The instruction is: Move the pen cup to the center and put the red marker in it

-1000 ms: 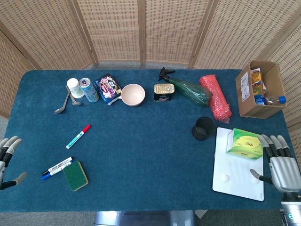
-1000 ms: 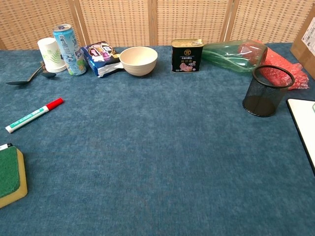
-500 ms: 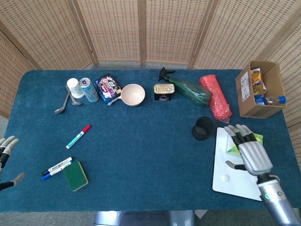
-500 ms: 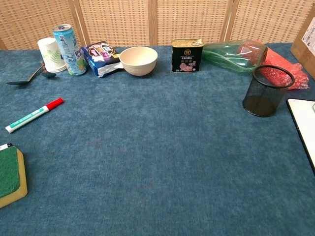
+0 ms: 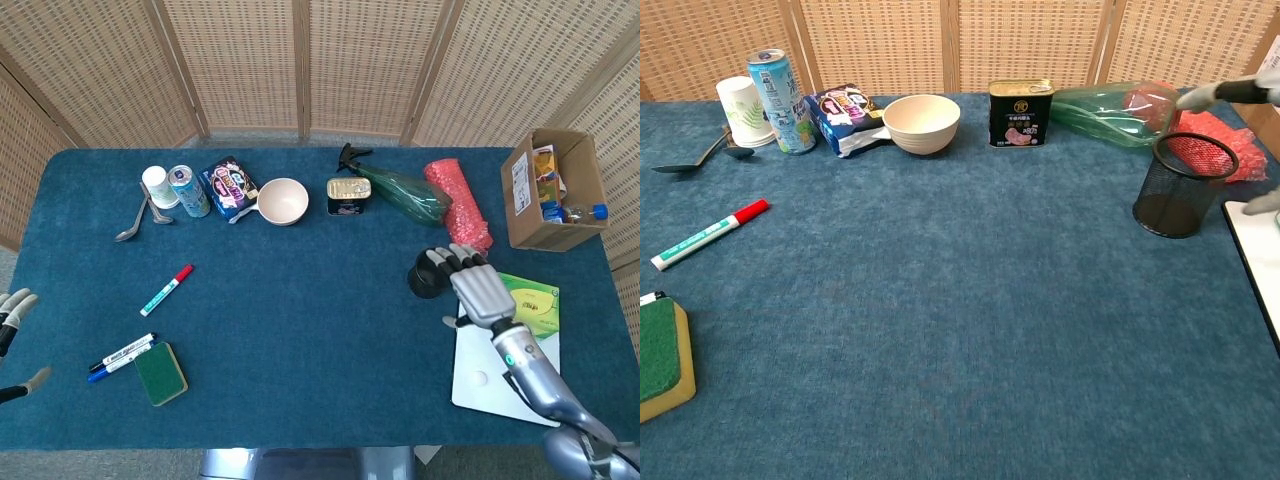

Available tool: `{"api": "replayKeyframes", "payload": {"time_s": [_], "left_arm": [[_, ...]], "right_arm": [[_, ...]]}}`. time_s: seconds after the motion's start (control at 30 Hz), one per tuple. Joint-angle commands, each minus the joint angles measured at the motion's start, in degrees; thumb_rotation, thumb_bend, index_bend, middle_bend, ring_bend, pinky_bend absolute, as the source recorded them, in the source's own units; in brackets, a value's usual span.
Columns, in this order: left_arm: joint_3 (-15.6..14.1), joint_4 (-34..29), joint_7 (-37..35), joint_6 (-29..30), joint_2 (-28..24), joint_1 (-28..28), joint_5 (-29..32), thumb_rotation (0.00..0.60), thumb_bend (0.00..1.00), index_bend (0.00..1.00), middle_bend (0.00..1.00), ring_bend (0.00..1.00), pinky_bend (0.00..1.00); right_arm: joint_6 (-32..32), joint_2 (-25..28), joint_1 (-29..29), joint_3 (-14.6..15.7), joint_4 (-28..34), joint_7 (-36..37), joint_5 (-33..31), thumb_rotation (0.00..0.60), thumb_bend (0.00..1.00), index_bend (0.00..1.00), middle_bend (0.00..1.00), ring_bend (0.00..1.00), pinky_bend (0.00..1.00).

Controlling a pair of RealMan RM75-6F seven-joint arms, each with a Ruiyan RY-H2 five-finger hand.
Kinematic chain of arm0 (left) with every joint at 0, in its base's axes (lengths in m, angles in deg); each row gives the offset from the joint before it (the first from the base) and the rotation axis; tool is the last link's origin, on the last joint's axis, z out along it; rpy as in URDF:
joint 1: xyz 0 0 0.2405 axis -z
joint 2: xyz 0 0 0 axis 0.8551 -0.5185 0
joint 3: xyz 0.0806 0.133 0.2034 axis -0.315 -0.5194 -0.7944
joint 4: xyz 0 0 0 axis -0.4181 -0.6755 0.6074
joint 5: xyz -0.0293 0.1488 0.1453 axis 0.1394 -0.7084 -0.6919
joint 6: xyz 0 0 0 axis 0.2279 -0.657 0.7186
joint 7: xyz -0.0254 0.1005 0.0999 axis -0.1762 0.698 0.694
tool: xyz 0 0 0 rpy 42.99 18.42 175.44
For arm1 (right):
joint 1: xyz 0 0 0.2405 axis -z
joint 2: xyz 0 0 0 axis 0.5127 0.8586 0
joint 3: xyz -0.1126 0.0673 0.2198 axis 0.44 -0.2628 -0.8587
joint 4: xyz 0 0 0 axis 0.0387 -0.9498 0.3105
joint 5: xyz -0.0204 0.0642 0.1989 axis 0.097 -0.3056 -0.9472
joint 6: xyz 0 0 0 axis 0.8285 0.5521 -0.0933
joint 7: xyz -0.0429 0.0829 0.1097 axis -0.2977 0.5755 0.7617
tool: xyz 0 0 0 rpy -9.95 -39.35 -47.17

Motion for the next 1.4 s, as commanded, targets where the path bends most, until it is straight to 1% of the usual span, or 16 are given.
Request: {"api": "replayKeyframes", "payload": {"time_s": [0.03,0.17,0.27,0.43,0.57,0.63,0.67,0.73,0.8,0.9,1.0,1.1,1.27,1.4], "left_arm": [[-0.1,-0.3,0.1,0.3,-0.2,-0.1,-0.3,0.600,0.26,0.04,0.00,0.00,0.00],[-0.1,-0.2,-0.4,-0.2,-0.4,0.0,0.0,0.600,0.26,0.04,0.00,0.00,0.00],[0.1,0.0,-0.6,-1.0,-0.4,0.3,0.7,0.600,0.26,0.04,0.00,0.00,0.00],[0.3,0.2,-0.7,-1.8,-0.3,0.7,1.4,0.600,0.26,0.04,0.00,0.00,0.00],[0.5,0.3,-0.7,-2.2,-0.2,0.9,1.8,0.600,0.26,0.04,0.00,0.00,0.00],[0.6,0.3,-0.6,-2.3,-0.1,0.9,2.0,0.600,0.26,0.04,0.00,0.00,0.00],[0.6,0.3,-0.6,-2.4,-0.1,0.9,2.0,0.600,0.26,0.04,0.00,0.00,0.00],[0.6,0.3,-0.5,-2.4,-0.1,0.9,2.1,0.600,0.26,0.04,0.00,0.00,0.00],[0.6,0.3,-0.4,-2.5,0.0,1.0,2.1,0.600,0.26,0.04,0.00,0.00,0.00],[0.6,0.3,-0.3,-2.6,0.0,1.0,2.0,0.600,0.26,0.04,0.00,0.00,0.00],[0.6,0.3,-0.3,-2.6,0.1,1.0,1.9,0.600,0.26,0.04,0.00,0.00,0.00],[0.6,0.3,-0.2,-2.5,0.1,1.0,1.9,0.600,0.26,0.04,0.00,0.00,0.00],[0.5,0.2,-0.2,-2.6,0.1,1.0,1.8,0.600,0.26,0.05,0.00,0.00,0.00],[0.5,0.1,-0.1,-2.6,0.1,1.1,1.7,0.600,0.26,0.05,0.00,0.00,0.00]], "right_arm": [[-2.6,-3.1,-3.3,-1.6,-3.1,-3.4,-5.0,0.600,0.00,0.00,0.00,0.00,0.12],[-3.5,-5.6,-6.3,-1.9,-6.0,-8.1,-10.6,0.600,0.00,0.00,0.00,0.00,0.12],[-4.3,-7.1,-7.8,-2.0,-7.6,-9.1,-14.2,0.600,0.00,0.00,0.00,0.00,0.13],[-4.6,-8.8,-8.9,-1.5,-9.7,-8.0,-14.8,0.600,0.00,0.00,0.00,0.00,0.14],[-4.7,-10.1,-9.2,-1.0,-11.9,-5.3,-12.7,0.600,0.00,0.00,0.01,0.02,0.19],[-4.6,-10.6,-9.2,-0.7,-12.9,-3.7,-11.3,0.600,0.00,0.00,0.06,0.06,0.21],[-4.6,-10.8,-9.1,-0.5,-13.4,-2.8,-10.6,0.600,0.00,0.02,0.10,0.09,0.22],[-4.5,-11.1,-9.0,0.0,-14.2,-1.5,-9.4,0.600,0.00,0.08,0.18,0.15,0.25],[-4.0,-11.5,-8.6,0.5,-15.3,0.4,-7.6,0.600,0.00,0.19,0.27,0.23,0.27],[-3.3,-12.2,-8.1,1.2,-17.0,3.1,-5.3,0.600,0.00,0.32,0.37,0.31,0.30],[-2.2,-12.7,-7.5,1.7,-18.5,5.9,-2.8,0.600,0.00,0.44,0.43,0.36,0.32],[-0.9,-13.1,-7.0,2.3,-19.6,8.1,-0.5,0.600,0.00,0.46,0.46,0.38,0.33],[2.4,-13.1,-6.3,2.9,-19.3,11.1,3.9,0.600,0.00,0.48,0.47,0.39,0.34],[4.6,-11.6,-6.3,3.4,-14.7,12.5,8.0,0.600,0.00,0.48,0.47,0.39,0.34]]}}
